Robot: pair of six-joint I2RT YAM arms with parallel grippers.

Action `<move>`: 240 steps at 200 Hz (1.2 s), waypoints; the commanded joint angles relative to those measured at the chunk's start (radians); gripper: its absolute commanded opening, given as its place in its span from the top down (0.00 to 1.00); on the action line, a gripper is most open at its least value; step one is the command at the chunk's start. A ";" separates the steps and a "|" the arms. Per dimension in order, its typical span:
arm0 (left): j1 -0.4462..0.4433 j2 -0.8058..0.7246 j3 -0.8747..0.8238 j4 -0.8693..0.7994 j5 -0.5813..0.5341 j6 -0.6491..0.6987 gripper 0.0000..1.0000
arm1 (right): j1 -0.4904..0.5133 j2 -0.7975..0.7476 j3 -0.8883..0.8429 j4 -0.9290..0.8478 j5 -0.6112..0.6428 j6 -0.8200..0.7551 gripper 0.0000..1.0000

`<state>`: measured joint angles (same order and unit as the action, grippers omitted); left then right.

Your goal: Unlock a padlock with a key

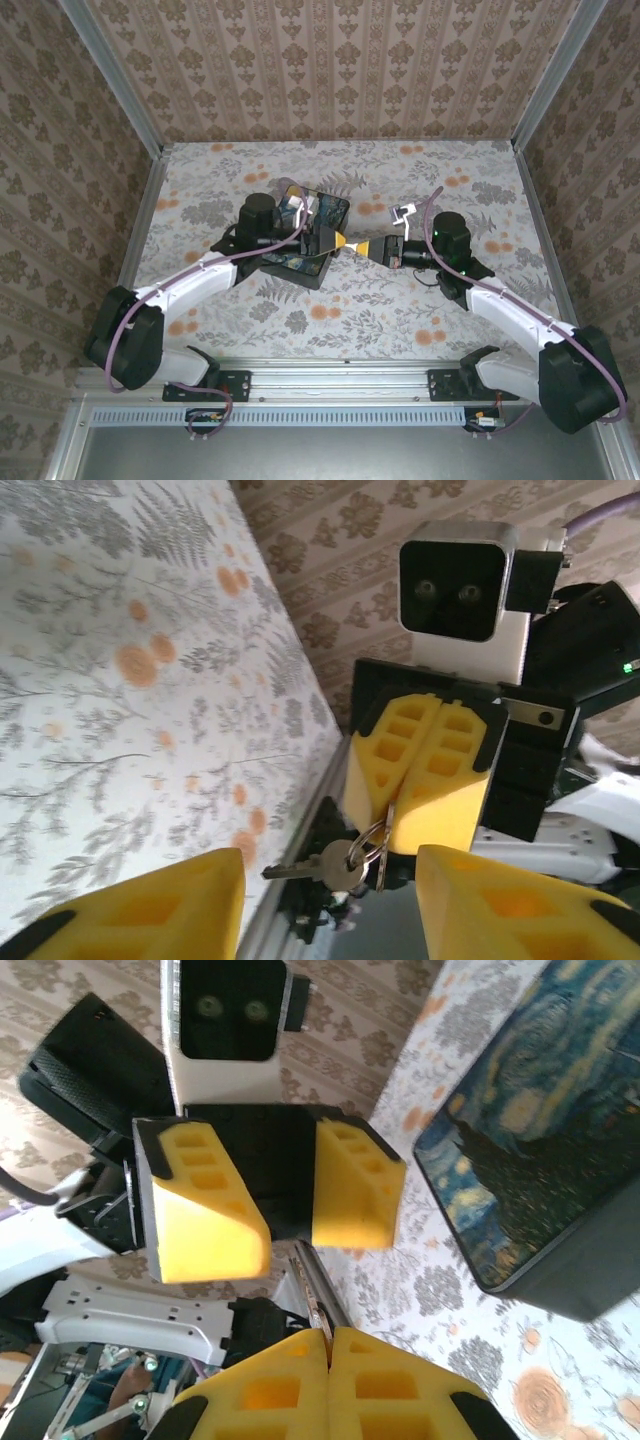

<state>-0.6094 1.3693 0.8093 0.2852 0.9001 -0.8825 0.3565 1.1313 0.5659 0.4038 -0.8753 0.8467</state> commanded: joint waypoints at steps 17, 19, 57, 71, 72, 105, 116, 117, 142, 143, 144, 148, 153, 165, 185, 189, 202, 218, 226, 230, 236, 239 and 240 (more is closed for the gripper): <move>0.028 -0.070 0.075 -0.340 -0.131 0.217 0.44 | -0.064 -0.001 0.031 -0.200 0.055 -0.071 1.00; 0.028 -0.071 0.082 -0.368 -0.144 0.236 0.44 | -0.068 0.000 0.033 -0.211 0.059 -0.074 1.00; -0.032 -0.057 0.242 -0.744 -0.524 0.586 0.46 | -0.148 0.021 0.052 -0.354 0.102 -0.127 1.00; -0.107 -0.020 0.300 -0.814 -0.697 0.775 0.46 | -0.181 0.027 0.049 -0.372 0.106 -0.126 1.00; -0.111 -0.017 0.304 -0.815 -0.706 0.791 0.47 | -0.183 0.028 0.050 -0.374 0.107 -0.126 1.00; -0.224 0.130 0.435 -0.863 -0.866 1.213 0.46 | -0.254 0.060 0.085 -0.492 0.151 -0.156 1.00; -0.254 0.176 0.475 -0.874 -0.877 1.352 0.45 | -0.276 0.059 0.091 -0.519 0.159 -0.158 1.00; -0.256 0.178 0.479 -0.875 -0.877 1.363 0.45 | -0.278 0.059 0.091 -0.523 0.161 -0.157 1.00; -0.276 0.265 0.538 -0.902 -0.835 1.619 0.44 | -0.334 0.036 0.096 -0.590 0.199 -0.176 1.00; -0.277 0.268 0.539 -0.902 -0.834 1.635 0.44 | -0.337 0.034 0.097 -0.592 0.200 -0.176 1.00; -0.277 0.271 0.539 -0.902 -0.832 1.635 0.44 | -0.339 0.034 0.097 -0.595 0.202 -0.176 1.00; -0.276 0.280 0.540 -0.900 -0.823 1.675 0.43 | -0.350 0.029 0.095 -0.603 0.209 -0.178 1.00; -0.275 0.290 0.543 -0.902 -0.810 1.722 0.43 | -0.361 0.025 0.095 -0.614 0.216 -0.180 1.00; -0.273 0.322 0.567 -0.935 -0.773 1.832 0.42 | -0.388 0.019 0.094 -0.637 0.234 -0.190 1.00; -0.277 0.401 0.647 -0.992 -0.779 1.916 0.40 | -0.429 0.015 0.078 -0.648 0.243 -0.189 1.00; -0.278 0.419 0.666 -1.009 -0.781 1.927 0.40 | -0.436 0.014 0.073 -0.648 0.246 -0.188 1.00; -0.284 0.482 0.728 -1.059 -0.804 1.952 0.40 | -0.455 0.010 0.057 -0.645 0.256 -0.184 1.00; -0.288 0.557 0.798 -1.132 -0.829 1.971 0.39 | -0.478 0.010 0.039 -0.641 0.251 -0.184 1.00; -0.288 0.592 0.836 -1.170 -0.838 1.975 0.39 | -0.488 0.009 0.035 -0.644 0.246 -0.186 1.00; -0.289 0.608 0.853 -1.185 -0.842 1.977 0.39 | -0.493 0.009 0.033 -0.645 0.245 -0.189 1.00; -0.291 0.632 0.879 -1.208 -0.853 1.979 0.38 | -0.502 0.007 0.030 -0.647 0.242 -0.191 1.00; -0.292 0.643 0.890 -1.219 -0.860 1.978 0.38 | -0.507 0.007 0.029 -0.649 0.244 -0.192 1.00; -0.292 0.647 0.893 -1.223 -0.863 1.979 0.38 | -0.508 0.007 0.029 -0.649 0.243 -0.192 1.00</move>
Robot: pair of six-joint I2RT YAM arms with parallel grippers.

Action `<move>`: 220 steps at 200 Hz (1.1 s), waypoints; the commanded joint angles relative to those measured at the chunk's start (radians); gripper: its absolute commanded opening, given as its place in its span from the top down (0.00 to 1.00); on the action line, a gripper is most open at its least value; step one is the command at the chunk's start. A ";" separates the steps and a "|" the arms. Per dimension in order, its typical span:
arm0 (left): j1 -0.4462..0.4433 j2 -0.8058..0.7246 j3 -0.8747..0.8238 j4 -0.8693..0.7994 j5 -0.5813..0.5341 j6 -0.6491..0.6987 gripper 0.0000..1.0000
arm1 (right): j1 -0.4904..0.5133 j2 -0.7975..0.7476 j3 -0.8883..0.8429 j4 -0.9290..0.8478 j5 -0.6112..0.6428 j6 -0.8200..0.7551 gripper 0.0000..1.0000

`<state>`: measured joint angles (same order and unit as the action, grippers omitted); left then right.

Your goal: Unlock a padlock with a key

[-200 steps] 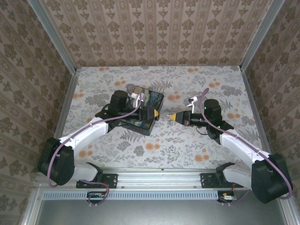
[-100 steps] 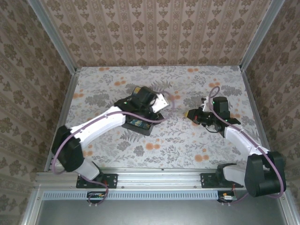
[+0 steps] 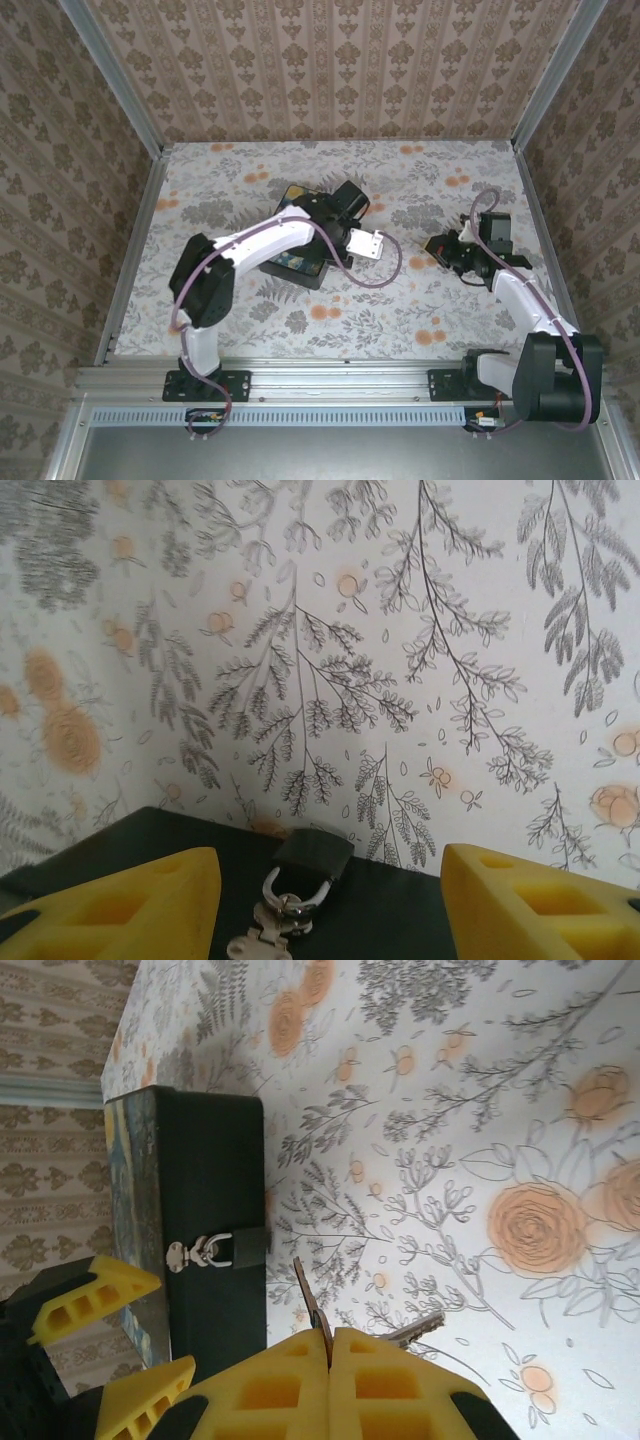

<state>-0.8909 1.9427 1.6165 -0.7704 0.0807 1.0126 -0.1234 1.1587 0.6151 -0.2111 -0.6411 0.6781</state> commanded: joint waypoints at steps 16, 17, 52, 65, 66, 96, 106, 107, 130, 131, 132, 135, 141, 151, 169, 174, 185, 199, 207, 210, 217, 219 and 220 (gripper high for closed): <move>-0.023 0.124 0.140 -0.206 -0.082 0.091 0.37 | -0.050 -0.026 -0.026 -0.034 0.009 -0.023 1.00; -0.025 0.129 0.142 -0.207 -0.084 0.092 0.37 | -0.052 -0.026 -0.026 -0.034 0.009 -0.023 1.00; -0.040 0.245 0.240 -0.261 -0.185 0.093 0.35 | -0.083 -0.028 -0.038 -0.015 0.003 -0.009 1.00; -0.044 0.286 0.277 -0.270 -0.243 0.087 0.35 | -0.086 -0.028 -0.040 -0.014 -0.003 -0.008 1.00; -0.045 0.288 0.280 -0.271 -0.247 0.087 0.34 | -0.086 -0.027 -0.040 -0.014 -0.003 -0.010 1.00; -0.054 0.370 0.386 -0.370 -0.310 0.074 0.31 | -0.090 -0.021 -0.036 -0.017 -0.020 -0.015 1.00; -0.057 0.389 0.406 -0.394 -0.331 0.062 0.30 | -0.090 -0.021 -0.037 -0.014 -0.023 -0.015 1.00; -0.058 0.390 0.408 -0.396 -0.334 0.061 0.30 | -0.090 -0.020 -0.037 -0.013 -0.024 -0.014 1.00; -0.062 0.408 0.414 -0.408 -0.397 0.042 0.28 | -0.090 -0.012 -0.036 -0.001 -0.040 -0.010 1.00; -0.063 0.408 0.413 -0.408 -0.399 0.041 0.28 | -0.090 -0.012 -0.035 -0.001 -0.041 -0.009 1.00; -0.063 0.409 0.413 -0.408 -0.402 0.039 0.28 | -0.090 -0.012 -0.035 -0.002 -0.041 -0.009 1.00; -0.064 0.411 0.413 -0.409 -0.409 0.039 0.28 | -0.090 -0.010 -0.035 -0.001 -0.044 -0.009 1.00; -0.064 0.416 0.414 -0.416 -0.418 0.036 0.27 | -0.090 -0.007 -0.034 0.002 -0.049 -0.009 1.00; -0.066 0.422 0.415 -0.425 -0.425 0.033 0.27 | -0.090 -0.001 -0.031 0.005 -0.055 -0.008 1.00; -0.064 0.438 0.419 -0.435 -0.451 0.032 0.27 | -0.089 0.006 -0.031 0.016 -0.064 -0.002 1.00; -0.063 0.440 0.420 -0.433 -0.456 0.031 0.27 | -0.090 0.007 -0.030 0.017 -0.067 0.000 1.00; -0.058 0.450 0.431 -0.441 -0.453 0.025 0.30 | -0.089 0.008 -0.029 0.017 -0.074 0.000 1.00; -0.057 0.458 0.438 -0.442 -0.452 0.021 0.35 | -0.090 0.005 -0.028 0.012 -0.077 -0.003 1.00; -0.056 0.459 0.443 -0.448 -0.450 0.021 0.38 | -0.090 0.004 -0.028 0.008 -0.078 -0.006 1.00; -0.056 0.459 0.443 -0.446 -0.450 0.020 0.40 | -0.089 0.003 -0.028 0.006 -0.078 -0.005 1.00; -0.057 0.456 0.446 -0.443 -0.444 0.018 0.44 | -0.090 0.002 -0.028 0.005 -0.082 -0.008 1.00; -0.056 0.455 0.447 -0.443 -0.441 0.017 0.45 | -0.089 0.002 -0.028 0.005 -0.083 -0.008 1.00; -0.056 0.455 0.448 -0.443 -0.441 0.017 0.45 | -0.089 0.002 -0.028 0.004 -0.083 -0.009 1.00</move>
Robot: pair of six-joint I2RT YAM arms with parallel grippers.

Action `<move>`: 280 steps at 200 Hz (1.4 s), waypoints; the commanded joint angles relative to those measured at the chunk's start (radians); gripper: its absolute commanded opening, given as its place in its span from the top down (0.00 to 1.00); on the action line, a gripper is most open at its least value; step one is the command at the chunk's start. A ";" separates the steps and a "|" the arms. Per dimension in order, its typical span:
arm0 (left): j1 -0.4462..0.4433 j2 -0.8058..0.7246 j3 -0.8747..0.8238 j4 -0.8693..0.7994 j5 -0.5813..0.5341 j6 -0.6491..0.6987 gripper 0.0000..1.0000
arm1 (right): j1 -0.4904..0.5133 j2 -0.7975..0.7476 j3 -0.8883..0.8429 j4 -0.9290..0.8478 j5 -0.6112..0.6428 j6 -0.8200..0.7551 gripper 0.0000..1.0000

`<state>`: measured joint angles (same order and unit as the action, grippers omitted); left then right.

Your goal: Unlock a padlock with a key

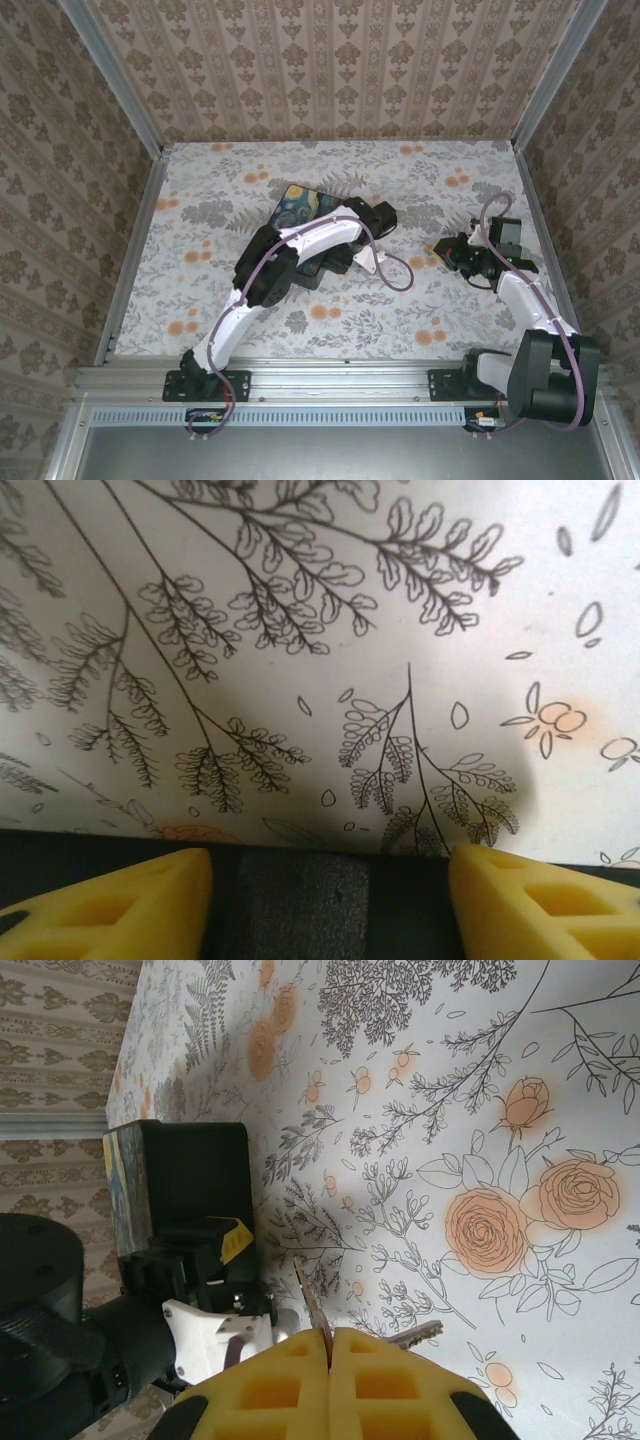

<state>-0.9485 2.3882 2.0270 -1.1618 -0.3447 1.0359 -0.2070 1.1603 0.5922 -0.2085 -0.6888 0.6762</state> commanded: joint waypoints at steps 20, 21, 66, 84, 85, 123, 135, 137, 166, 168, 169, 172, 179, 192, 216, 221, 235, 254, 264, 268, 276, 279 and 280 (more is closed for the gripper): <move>0.002 -0.006 0.039 -0.041 0.003 -0.007 0.54 | -0.006 0.001 -0.009 -0.003 -0.038 -0.013 1.00; 0.002 -0.007 0.038 -0.042 0.003 -0.007 0.54 | -0.006 0.001 -0.009 -0.003 -0.037 -0.013 1.00; 0.000 -0.103 -0.007 0.012 0.095 -0.016 0.64 | -0.006 -0.002 -0.017 -0.023 -0.023 -0.032 1.00; 0.006 -0.192 -0.083 0.104 0.162 -0.008 0.65 | -0.005 -0.003 -0.013 -0.023 -0.024 -0.033 1.00; 0.008 -0.197 -0.088 0.108 0.168 -0.007 0.65 | -0.005 -0.003 -0.013 -0.022 -0.024 -0.033 1.00; 0.058 -0.391 -0.223 0.250 0.410 -0.045 0.66 | 0.023 -0.007 -0.013 -0.009 -0.044 -0.026 1.00; 0.074 -0.453 -0.276 0.303 0.477 -0.054 0.66 | 0.040 -0.007 -0.012 -0.006 -0.044 -0.021 1.00; 0.078 -0.463 -0.287 0.311 0.488 -0.055 0.66 | 0.042 -0.007 -0.012 -0.005 -0.044 -0.020 1.00; 0.125 -0.566 -0.375 0.384 0.643 -0.086 0.66 | 0.106 -0.022 -0.006 0.035 -0.069 0.035 1.00; 0.127 -0.573 -0.381 0.390 0.651 -0.089 0.66 | 0.115 -0.024 -0.004 0.039 -0.070 0.040 1.00; 0.128 -0.576 -0.385 0.392 0.657 -0.090 0.66 | 0.120 -0.025 -0.003 0.041 -0.071 0.041 1.00; 0.133 -0.585 -0.394 0.401 0.671 -0.094 0.66 | 0.132 -0.028 0.001 0.045 -0.073 0.049 1.00; 0.146 -0.605 -0.416 0.425 0.706 -0.103 0.66 | 0.172 -0.038 0.011 0.056 -0.070 0.066 1.00; 0.172 -0.640 -0.450 0.458 0.788 -0.127 0.66 | 0.250 -0.055 0.037 0.077 -0.051 0.103 1.00; 0.219 -0.690 -0.499 0.519 0.910 -0.163 0.66 | 0.347 -0.072 0.076 0.125 -0.024 0.186 1.00; 0.225 -0.696 -0.506 0.523 0.923 -0.166 0.66 | 0.359 -0.076 0.083 0.125 -0.019 0.195 1.00; 0.242 -0.709 -0.517 0.526 0.961 -0.168 0.66 | 0.385 -0.093 0.100 0.124 -0.004 0.215 1.00; 0.278 -0.728 -0.528 0.543 1.058 -0.192 0.66 | 0.409 -0.115 0.121 0.120 0.008 0.235 1.00; 0.297 -0.737 -0.530 0.564 1.096 -0.206 0.66 | 0.422 -0.121 0.135 0.107 0.019 0.237 1.00; 0.304 -0.739 -0.529 0.573 1.105 -0.212 0.66 | 0.427 -0.122 0.142 0.102 0.021 0.237 1.00; 0.314 -0.742 -0.515 0.567 1.120 -0.215 0.66 | 0.437 -0.124 0.153 0.097 0.023 0.243 1.00; 0.318 -0.741 -0.510 0.562 1.129 -0.215 0.66 | 0.440 -0.125 0.157 0.097 0.024 0.244 1.00; 0.319 -0.741 -0.509 0.560 1.132 -0.216 0.66 | 0.442 -0.126 0.157 0.097 0.024 0.245 1.00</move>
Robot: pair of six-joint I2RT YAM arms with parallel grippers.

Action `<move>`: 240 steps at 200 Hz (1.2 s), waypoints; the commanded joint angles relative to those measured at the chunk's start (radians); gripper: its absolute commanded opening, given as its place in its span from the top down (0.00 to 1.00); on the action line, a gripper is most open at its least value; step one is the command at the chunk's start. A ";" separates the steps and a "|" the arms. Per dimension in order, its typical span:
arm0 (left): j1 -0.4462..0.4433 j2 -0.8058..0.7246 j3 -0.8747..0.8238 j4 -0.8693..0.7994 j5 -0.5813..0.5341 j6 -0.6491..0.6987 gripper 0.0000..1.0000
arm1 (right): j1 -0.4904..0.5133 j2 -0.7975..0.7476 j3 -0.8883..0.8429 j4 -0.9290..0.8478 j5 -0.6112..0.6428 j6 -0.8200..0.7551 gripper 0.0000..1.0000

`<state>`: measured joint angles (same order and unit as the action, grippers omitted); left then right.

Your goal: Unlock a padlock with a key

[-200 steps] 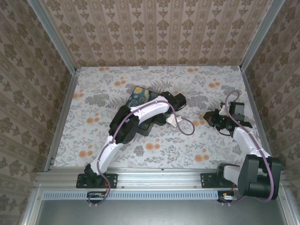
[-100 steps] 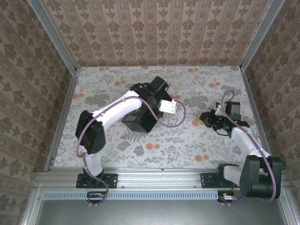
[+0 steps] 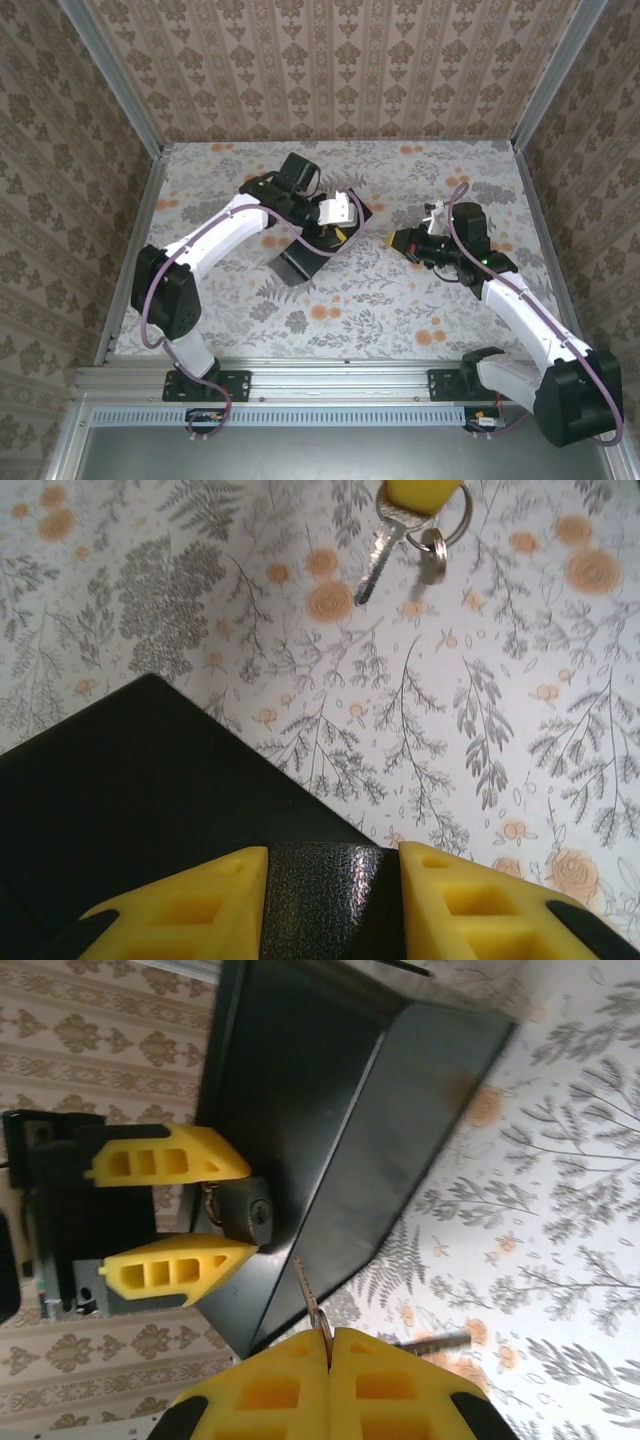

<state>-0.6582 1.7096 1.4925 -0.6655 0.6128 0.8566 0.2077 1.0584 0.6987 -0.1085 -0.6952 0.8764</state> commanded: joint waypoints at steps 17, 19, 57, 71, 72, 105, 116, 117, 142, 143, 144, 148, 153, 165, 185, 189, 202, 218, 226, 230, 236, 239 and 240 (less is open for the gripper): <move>0.048 -0.075 0.032 0.063 0.231 -0.045 0.67 | 0.050 -0.032 0.065 0.006 0.039 0.057 1.00; 0.050 -0.078 0.030 0.065 0.237 -0.047 0.67 | 0.052 -0.033 0.068 0.006 0.039 0.058 1.00; 0.068 -0.119 -0.038 0.119 0.265 -0.077 0.67 | 0.107 -0.042 0.103 0.028 0.048 0.067 1.00; 0.072 -0.130 -0.064 0.150 0.282 -0.099 0.67 | 0.127 -0.040 0.111 0.021 0.061 0.064 1.00; 0.072 -0.132 -0.067 0.153 0.283 -0.100 0.67 | 0.128 -0.040 0.111 0.021 0.062 0.065 1.00; 0.075 -0.142 -0.098 0.206 0.291 -0.128 0.64 | 0.139 -0.044 0.114 -0.018 0.087 0.045 1.00; 0.074 -0.135 -0.096 0.207 0.273 -0.128 0.60 | 0.137 -0.053 0.114 -0.041 0.111 0.032 1.00; 0.074 -0.134 -0.095 0.205 0.272 -0.127 0.59 | 0.137 -0.054 0.115 -0.043 0.111 0.031 1.00; 0.035 -0.114 -0.059 0.118 0.207 -0.054 0.46 | 0.111 -0.054 0.127 -0.094 0.122 0.003 1.00; 0.034 -0.112 -0.059 0.114 0.206 -0.051 0.45 | 0.110 -0.055 0.127 -0.095 0.122 0.001 1.00; 0.032 -0.111 -0.057 0.111 0.204 -0.049 0.45 | 0.108 -0.055 0.127 -0.096 0.121 0.001 1.00; 0.028 -0.104 -0.047 0.093 0.199 -0.038 0.43 | 0.101 -0.056 0.127 -0.101 0.117 0.000 1.00; 0.026 -0.093 -0.032 0.067 0.198 -0.030 0.40 | 0.091 -0.057 0.129 -0.108 0.110 -0.005 1.00; 0.033 -0.057 0.010 -0.009 0.219 0.002 0.34 | 0.073 -0.061 0.133 -0.126 0.094 -0.018 1.00; 0.042 0.010 0.087 -0.127 0.225 0.073 0.31 | 0.062 -0.075 0.134 -0.159 0.083 -0.034 1.00; 0.040 0.019 0.097 -0.141 0.227 0.081 0.30 | 0.062 -0.079 0.133 -0.162 0.082 -0.036 1.00; 0.038 0.040 0.110 -0.150 0.244 0.094 0.29 | 0.061 -0.091 0.128 -0.176 0.080 -0.040 1.00; 0.033 0.060 0.117 -0.170 0.266 0.118 0.28 | 0.061 -0.109 0.119 -0.190 0.081 -0.043 1.00; 0.032 0.071 0.120 -0.176 0.265 0.124 0.28 | 0.061 -0.118 0.114 -0.195 0.084 -0.044 1.00; 0.031 0.077 0.122 -0.181 0.264 0.130 0.28 | 0.060 -0.122 0.112 -0.199 0.084 -0.045 1.00; 0.029 0.087 0.125 -0.189 0.260 0.139 0.28 | 0.059 -0.124 0.108 -0.202 0.084 -0.045 1.00; 0.027 0.090 0.126 -0.192 0.256 0.142 0.28 | 0.059 -0.126 0.107 -0.203 0.084 -0.046 1.00; 0.027 0.092 0.127 -0.193 0.255 0.143 0.28 | 0.060 -0.126 0.107 -0.203 0.084 -0.046 1.00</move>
<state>-0.6270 1.7737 1.5806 -0.7719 0.8352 0.9253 0.2718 0.9634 0.7975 -0.2695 -0.6056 0.8547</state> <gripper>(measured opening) 0.718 0.038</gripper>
